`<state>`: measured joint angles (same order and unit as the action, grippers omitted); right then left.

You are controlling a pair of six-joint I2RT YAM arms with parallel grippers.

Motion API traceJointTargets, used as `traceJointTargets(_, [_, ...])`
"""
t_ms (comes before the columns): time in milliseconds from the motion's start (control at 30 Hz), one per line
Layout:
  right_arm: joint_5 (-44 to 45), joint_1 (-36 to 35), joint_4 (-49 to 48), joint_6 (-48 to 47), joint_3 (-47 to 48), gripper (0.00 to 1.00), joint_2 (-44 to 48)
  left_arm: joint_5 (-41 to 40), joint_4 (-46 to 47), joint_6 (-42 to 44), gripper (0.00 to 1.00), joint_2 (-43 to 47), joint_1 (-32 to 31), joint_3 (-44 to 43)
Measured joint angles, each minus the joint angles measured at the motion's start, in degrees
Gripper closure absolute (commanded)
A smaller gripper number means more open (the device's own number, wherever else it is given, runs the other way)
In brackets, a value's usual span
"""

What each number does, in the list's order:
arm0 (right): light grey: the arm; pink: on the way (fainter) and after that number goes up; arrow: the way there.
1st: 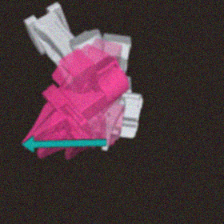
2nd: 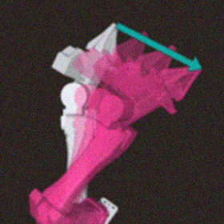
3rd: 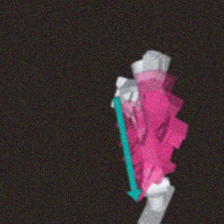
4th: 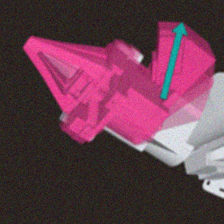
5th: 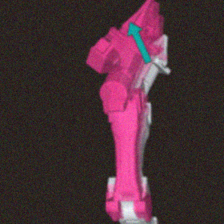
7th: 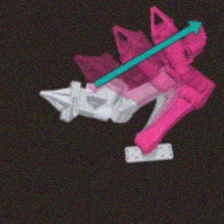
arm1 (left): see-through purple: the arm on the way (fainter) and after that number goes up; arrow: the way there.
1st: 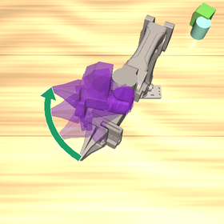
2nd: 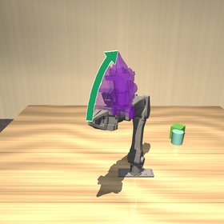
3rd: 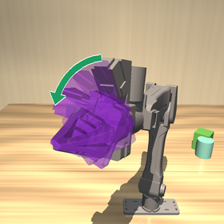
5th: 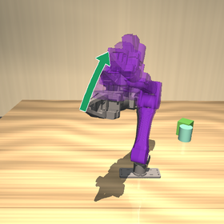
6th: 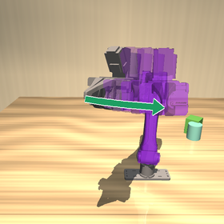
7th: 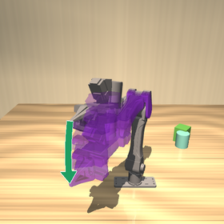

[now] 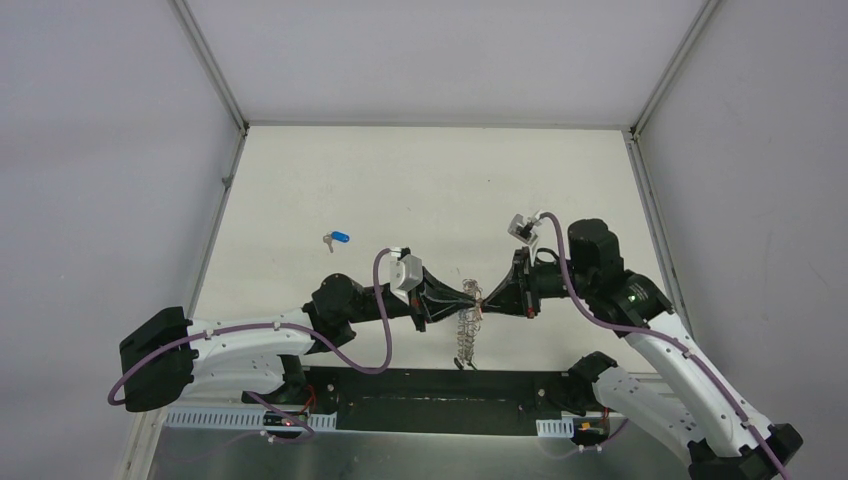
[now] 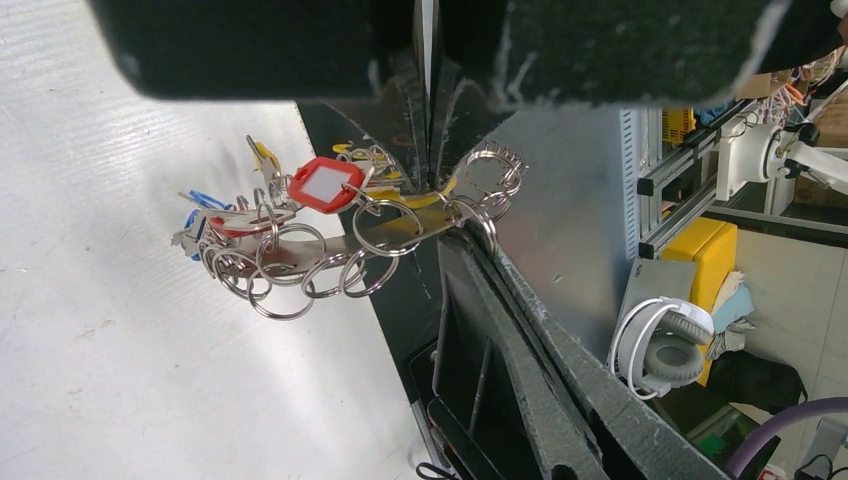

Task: Put the keys on the keyring

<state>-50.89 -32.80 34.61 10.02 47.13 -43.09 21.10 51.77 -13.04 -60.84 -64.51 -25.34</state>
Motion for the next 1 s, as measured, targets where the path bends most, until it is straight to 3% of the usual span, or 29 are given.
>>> traceJointTargets(233, [-1.05,0.09,-2.69,1.07,-1.51,0.99,-0.92,0.24,-0.35,0.00,1.00,0.00,0.00,0.00])
traceJointTargets(667, [-1.01,0.09,-4.37,1.64,-2.05,0.59,-0.24,0.26,0.20,0.02,1.00,0.00,0.00,0.00])
traceJointTargets(1000, [-0.42,0.09,-1.86,-7.74,-2.05,0.54,11.65,0.28,0.11,0.02,1.00,0.00,0.00,0.00])
